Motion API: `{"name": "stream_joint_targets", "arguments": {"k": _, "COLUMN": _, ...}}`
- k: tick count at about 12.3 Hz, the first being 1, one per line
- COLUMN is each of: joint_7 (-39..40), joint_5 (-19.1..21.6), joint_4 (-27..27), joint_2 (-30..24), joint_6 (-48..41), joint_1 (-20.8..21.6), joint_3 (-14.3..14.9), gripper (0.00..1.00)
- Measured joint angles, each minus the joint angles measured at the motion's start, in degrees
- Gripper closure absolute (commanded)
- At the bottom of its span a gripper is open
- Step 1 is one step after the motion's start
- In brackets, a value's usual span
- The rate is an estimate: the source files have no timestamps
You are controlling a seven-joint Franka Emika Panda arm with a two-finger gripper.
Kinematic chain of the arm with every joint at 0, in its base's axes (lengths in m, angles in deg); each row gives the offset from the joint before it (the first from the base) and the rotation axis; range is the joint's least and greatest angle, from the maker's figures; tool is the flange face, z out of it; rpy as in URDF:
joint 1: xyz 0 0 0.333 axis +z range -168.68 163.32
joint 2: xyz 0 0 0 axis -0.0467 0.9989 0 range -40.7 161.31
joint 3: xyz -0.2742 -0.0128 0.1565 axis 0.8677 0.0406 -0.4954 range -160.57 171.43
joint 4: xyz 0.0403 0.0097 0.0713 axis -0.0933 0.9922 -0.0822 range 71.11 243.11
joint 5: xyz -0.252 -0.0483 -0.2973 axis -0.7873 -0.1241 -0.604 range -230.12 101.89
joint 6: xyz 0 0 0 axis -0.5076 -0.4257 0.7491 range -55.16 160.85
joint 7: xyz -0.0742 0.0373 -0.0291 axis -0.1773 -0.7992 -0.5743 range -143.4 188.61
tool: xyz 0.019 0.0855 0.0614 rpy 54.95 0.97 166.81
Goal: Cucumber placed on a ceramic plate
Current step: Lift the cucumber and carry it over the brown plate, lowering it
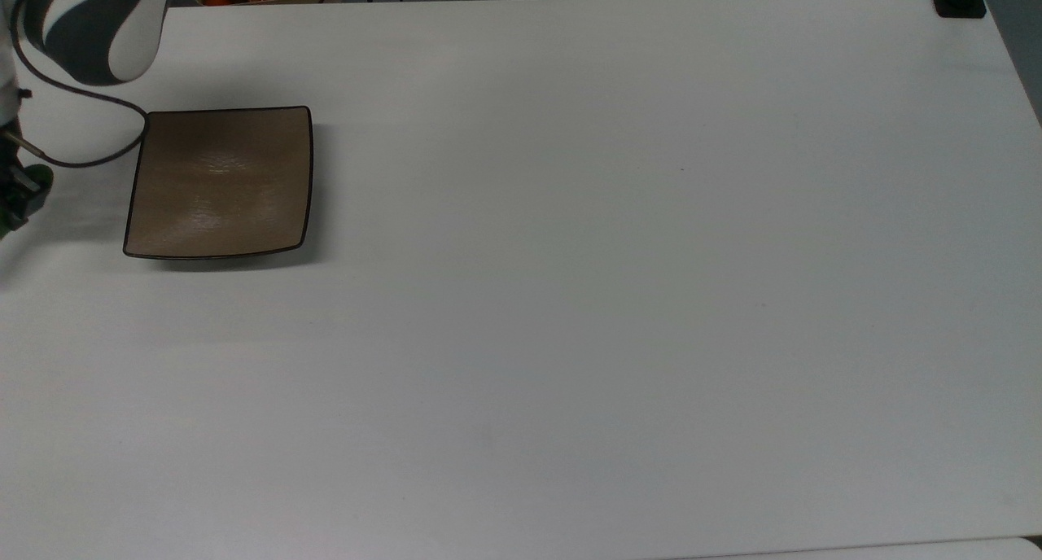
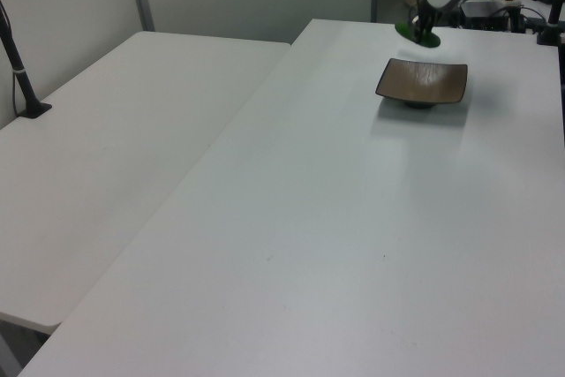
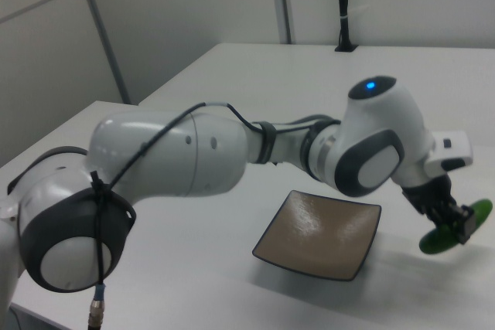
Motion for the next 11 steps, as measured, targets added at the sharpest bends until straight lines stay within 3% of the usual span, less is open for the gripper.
{"name": "stream_joint_targets", "arguments": {"k": 2, "joint_7": -0.02, "joint_5": 0.04, "joint_4": 0.22, "joint_2": -3.7, "joint_6": -2.23, "joint_1": -0.42, "joint_3": -2.24, "gripper": 0.53}}
{"name": "stream_joint_targets", "arguments": {"k": 5, "joint_7": -0.08, "joint_5": 0.04, "joint_4": 3.74, "joint_2": -10.7, "joint_6": -13.35, "joint_1": -0.69, "joint_3": -7.45, "gripper": 0.53}}
{"name": "stream_joint_targets", "arguments": {"k": 8, "joint_7": -0.17, "joint_5": -0.04, "joint_4": 11.99, "joint_2": -16.58, "joint_6": -18.64, "joint_1": -0.25, "joint_3": -11.81, "gripper": 0.53}}
{"name": "stream_joint_targets", "arguments": {"k": 10, "joint_7": -0.2, "joint_5": -0.74, "joint_4": 16.8, "joint_2": -17.67, "joint_6": -18.68, "joint_1": 1.43, "joint_3": -13.27, "gripper": 0.52}}
{"name": "stream_joint_targets", "arguments": {"k": 11, "joint_7": -0.22, "joint_5": -1.2, "joint_4": 17.86, "joint_2": -17.66, "joint_6": -18.68, "joint_1": 2.13, "joint_3": -13.29, "gripper": 0.28}}
